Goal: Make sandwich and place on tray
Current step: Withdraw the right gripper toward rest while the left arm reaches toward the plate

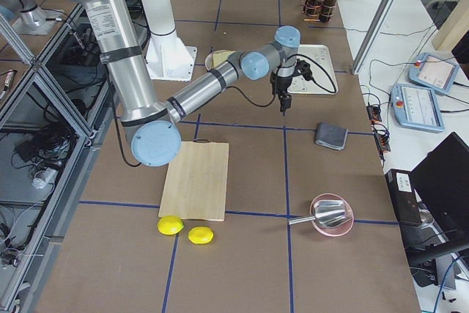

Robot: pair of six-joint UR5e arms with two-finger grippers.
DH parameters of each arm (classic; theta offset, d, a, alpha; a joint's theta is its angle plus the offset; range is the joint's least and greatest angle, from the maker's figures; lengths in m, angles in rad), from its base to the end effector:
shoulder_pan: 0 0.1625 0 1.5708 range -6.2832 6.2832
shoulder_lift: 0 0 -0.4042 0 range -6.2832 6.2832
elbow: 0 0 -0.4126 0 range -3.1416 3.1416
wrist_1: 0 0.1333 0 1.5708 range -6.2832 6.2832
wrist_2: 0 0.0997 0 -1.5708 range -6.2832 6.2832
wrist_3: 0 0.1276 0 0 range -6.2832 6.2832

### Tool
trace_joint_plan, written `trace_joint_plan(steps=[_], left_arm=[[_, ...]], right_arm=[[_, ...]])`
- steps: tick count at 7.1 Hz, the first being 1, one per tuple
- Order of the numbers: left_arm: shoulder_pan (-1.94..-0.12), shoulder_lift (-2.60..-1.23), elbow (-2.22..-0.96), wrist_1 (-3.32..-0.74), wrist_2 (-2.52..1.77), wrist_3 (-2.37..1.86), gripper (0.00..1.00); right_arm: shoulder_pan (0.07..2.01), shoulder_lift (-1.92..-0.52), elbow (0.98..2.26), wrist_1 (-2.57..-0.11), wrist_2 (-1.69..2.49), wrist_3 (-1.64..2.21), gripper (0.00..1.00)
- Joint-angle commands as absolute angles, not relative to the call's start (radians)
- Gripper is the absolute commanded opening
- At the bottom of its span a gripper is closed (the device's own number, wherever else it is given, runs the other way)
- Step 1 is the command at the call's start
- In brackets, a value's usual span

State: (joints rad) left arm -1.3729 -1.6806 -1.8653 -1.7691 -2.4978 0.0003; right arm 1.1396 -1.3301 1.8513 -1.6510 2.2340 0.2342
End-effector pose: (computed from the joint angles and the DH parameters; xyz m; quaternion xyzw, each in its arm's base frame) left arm 0.0773 -0.5446 0.4085 0.2220 0.4510 0.2165 0.8369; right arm -0.1957 -0.5564 0.3980 0.0917 -0.3678 -0.1616 0.9112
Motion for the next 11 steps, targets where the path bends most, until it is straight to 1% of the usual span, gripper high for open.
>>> trace_joint_plan(steps=[1, 2, 3, 4, 6, 7, 8, 9, 10, 11], left_arm=[[-1.110, -1.788, -1.896, -1.885, -2.415, -0.392, 1.00], [-0.983, -1.846, -1.914, -1.885, -2.361, -0.592, 1.00], [-0.871, -1.914, -1.917, -1.885, -2.288, -0.790, 1.00], [-0.738, -1.966, -1.921, -1.885, -2.211, -0.962, 1.00], [-0.504, -2.011, -1.918, -1.887, -1.930, -1.255, 1.00], [-0.427, -2.014, -1.904, -1.900, -1.846, -1.340, 1.00], [-0.373, -2.013, -1.878, -1.910, -1.782, -1.389, 0.93], [-0.355, -2.003, -1.846, -1.949, -1.751, -1.393, 0.77], [-0.354, -2.002, -1.806, -1.980, -1.750, -1.394, 0.71], [-0.342, -2.003, -1.793, -1.983, -1.749, -1.400, 0.68]], right_arm=[[1.340, -1.510, 1.853, -1.652, 2.287, -0.076, 1.00], [1.438, -1.616, 1.852, -1.652, 2.296, -0.206, 1.00], [1.506, -1.708, 1.850, -1.646, 2.296, -0.231, 1.00], [1.537, -1.764, 1.853, -1.638, 2.295, -0.229, 1.00], [1.539, -1.766, 1.848, -1.637, 2.289, -0.210, 1.00], [1.539, -1.763, 1.851, -1.637, 2.290, -0.204, 1.00], [1.539, -1.763, 1.852, -1.637, 2.293, -0.206, 1.00], [1.539, -1.763, 1.853, -1.637, 2.293, -0.206, 1.00], [1.539, -1.763, 1.853, -1.637, 2.295, -0.206, 1.00], [1.539, -1.763, 1.858, -1.637, 2.298, -0.206, 1.00]])
